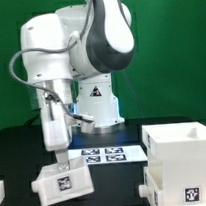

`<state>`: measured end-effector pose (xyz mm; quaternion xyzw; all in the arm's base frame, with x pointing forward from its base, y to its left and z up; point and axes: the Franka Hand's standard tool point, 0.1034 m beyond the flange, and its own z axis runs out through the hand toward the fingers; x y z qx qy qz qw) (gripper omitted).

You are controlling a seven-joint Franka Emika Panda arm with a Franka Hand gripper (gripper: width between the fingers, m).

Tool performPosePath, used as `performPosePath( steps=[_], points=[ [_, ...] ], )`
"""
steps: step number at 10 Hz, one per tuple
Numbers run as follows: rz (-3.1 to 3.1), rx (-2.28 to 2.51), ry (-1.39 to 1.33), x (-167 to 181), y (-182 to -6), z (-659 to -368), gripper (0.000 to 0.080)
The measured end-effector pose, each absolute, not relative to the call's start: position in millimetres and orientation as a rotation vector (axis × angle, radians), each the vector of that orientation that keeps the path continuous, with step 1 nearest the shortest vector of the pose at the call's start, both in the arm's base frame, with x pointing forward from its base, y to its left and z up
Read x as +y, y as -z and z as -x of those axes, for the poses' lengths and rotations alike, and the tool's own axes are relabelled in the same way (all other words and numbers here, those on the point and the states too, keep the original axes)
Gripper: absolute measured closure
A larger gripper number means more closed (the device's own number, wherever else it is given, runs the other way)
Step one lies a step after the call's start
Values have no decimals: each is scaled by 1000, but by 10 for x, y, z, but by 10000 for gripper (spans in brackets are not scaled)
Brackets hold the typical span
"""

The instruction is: Assemble drawer

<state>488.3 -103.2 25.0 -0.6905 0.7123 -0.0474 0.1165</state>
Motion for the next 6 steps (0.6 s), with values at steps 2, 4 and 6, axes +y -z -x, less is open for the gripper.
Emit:
performPosePath(
  steps=[2, 4, 6],
  points=[
    [2102, 2003, 226, -1218, -200, -5061, 763],
    [2105, 1999, 229, -1211, -198, -5062, 763],
    [2109, 1994, 227, -1206, -199, -5063, 451]
  ],
)
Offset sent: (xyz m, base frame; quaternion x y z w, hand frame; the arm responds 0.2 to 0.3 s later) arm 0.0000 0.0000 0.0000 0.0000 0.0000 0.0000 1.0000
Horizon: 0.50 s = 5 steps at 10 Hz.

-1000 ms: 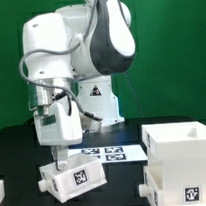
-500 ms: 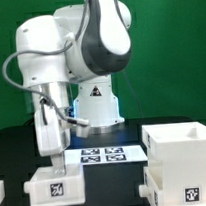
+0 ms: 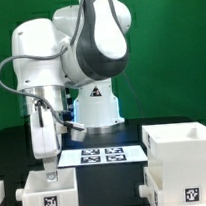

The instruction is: Assemble drawer

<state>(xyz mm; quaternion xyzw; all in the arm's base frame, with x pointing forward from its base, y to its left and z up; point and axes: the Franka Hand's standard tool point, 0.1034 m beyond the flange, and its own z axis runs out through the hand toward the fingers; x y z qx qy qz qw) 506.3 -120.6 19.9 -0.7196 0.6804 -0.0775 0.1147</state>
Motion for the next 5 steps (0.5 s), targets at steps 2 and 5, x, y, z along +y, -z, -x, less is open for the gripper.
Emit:
performPosePath(
  steps=[2, 5],
  points=[
    [2117, 1941, 186, -1161, -358, -5120, 277],
    [2390, 1576, 249, -1137, -642, -5201, 158]
  ],
)
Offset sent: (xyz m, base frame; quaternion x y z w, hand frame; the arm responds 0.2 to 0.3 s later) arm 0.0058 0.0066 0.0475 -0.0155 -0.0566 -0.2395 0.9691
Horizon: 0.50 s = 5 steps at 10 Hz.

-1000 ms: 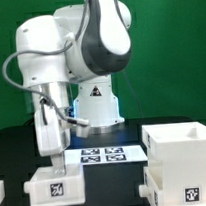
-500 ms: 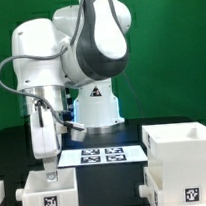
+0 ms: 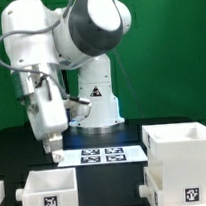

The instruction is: Assemble drawer

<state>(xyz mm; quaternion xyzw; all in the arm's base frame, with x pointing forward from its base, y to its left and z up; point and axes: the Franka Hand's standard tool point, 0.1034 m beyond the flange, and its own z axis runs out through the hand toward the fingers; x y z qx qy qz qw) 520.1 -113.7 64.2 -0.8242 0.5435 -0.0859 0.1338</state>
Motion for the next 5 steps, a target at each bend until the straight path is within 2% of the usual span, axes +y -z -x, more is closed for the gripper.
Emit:
performPosePath(
  steps=[1, 5],
  points=[
    [2567, 1340, 324, -1153, -623, -5179, 151],
    [2753, 995, 357, -1153, -619, -5195, 150]
  ],
)
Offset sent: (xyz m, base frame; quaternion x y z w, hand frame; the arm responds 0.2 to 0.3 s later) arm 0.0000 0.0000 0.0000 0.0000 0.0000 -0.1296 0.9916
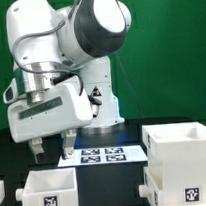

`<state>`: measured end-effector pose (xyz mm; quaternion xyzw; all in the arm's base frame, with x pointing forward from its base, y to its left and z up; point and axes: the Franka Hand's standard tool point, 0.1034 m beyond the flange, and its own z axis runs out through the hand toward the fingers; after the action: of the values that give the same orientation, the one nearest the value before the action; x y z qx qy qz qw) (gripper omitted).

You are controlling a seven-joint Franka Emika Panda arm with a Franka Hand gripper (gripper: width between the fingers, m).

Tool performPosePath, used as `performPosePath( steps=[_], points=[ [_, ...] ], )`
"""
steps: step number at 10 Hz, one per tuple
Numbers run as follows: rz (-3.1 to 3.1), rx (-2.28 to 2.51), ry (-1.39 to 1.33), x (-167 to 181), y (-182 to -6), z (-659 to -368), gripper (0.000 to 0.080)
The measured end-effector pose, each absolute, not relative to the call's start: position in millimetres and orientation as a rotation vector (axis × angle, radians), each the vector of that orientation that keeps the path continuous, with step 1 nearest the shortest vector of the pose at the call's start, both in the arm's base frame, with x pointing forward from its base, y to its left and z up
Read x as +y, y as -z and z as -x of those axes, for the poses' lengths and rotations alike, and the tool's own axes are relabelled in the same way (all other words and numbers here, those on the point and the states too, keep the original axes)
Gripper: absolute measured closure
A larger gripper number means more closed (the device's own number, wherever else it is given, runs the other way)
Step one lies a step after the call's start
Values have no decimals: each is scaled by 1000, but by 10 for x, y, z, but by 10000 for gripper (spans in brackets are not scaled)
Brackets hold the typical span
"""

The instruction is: Assemble drawer

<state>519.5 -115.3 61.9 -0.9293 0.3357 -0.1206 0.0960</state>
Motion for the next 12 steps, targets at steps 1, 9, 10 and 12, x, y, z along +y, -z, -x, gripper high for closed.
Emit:
performPosePath(
  steps=[1, 9, 10, 12],
  points=[
    [2841, 727, 338, -1121, -637, -5251, 150],
    [2895, -369, 276, -1025, -646, -5408, 150],
    [2866, -645, 297, -1077, -648, -5390, 150],
    [2753, -1200, 302, -1078, -653, -5372, 150]
  ],
)
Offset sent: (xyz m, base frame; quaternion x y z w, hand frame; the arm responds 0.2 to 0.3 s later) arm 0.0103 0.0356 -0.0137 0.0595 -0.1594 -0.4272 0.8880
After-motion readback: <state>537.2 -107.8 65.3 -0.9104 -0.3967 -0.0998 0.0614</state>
